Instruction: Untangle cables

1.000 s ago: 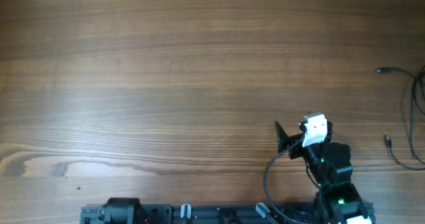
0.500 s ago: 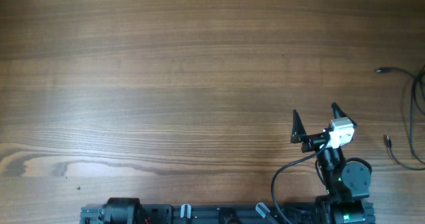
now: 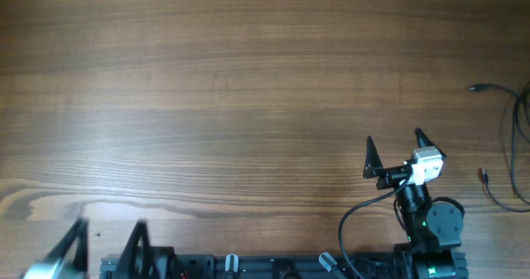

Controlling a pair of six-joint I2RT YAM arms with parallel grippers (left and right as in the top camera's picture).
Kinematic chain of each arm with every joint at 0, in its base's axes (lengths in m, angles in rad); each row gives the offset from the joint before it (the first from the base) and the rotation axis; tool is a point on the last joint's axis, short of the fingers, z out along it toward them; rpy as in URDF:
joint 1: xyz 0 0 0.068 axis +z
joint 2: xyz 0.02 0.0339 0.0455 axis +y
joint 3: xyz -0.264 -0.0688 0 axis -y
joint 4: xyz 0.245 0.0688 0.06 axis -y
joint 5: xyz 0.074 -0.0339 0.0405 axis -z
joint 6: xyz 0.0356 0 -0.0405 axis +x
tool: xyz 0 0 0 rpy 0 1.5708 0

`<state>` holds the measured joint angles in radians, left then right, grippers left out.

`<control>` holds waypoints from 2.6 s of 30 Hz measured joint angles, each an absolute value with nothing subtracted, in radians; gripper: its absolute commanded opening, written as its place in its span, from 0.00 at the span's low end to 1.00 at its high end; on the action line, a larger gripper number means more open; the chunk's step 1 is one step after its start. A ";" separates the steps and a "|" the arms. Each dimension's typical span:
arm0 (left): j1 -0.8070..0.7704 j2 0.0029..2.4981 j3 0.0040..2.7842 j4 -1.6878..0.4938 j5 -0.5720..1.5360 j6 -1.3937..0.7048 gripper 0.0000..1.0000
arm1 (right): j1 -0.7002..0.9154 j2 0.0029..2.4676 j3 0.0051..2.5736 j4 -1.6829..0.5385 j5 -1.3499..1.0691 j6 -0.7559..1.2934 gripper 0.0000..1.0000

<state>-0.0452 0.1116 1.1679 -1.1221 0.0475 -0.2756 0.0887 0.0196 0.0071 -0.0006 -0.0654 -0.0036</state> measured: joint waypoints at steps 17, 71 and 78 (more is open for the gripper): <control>-0.045 0.118 0.273 0.077 0.214 -0.425 1.00 | 0.089 0.017 0.007 -0.001 -0.065 -0.004 1.00; -0.045 0.013 0.009 -0.069 -0.030 -0.327 1.00 | 0.089 0.017 0.007 -0.001 -0.065 -0.004 1.00; -0.045 0.013 0.009 -0.069 -0.030 -0.327 1.00 | 0.089 0.017 0.007 -0.001 -0.065 -0.004 1.00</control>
<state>-0.0452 0.0132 0.0090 -0.0689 -0.0296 -0.3267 0.0887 0.0166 0.0067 -0.0010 -0.0654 -0.0036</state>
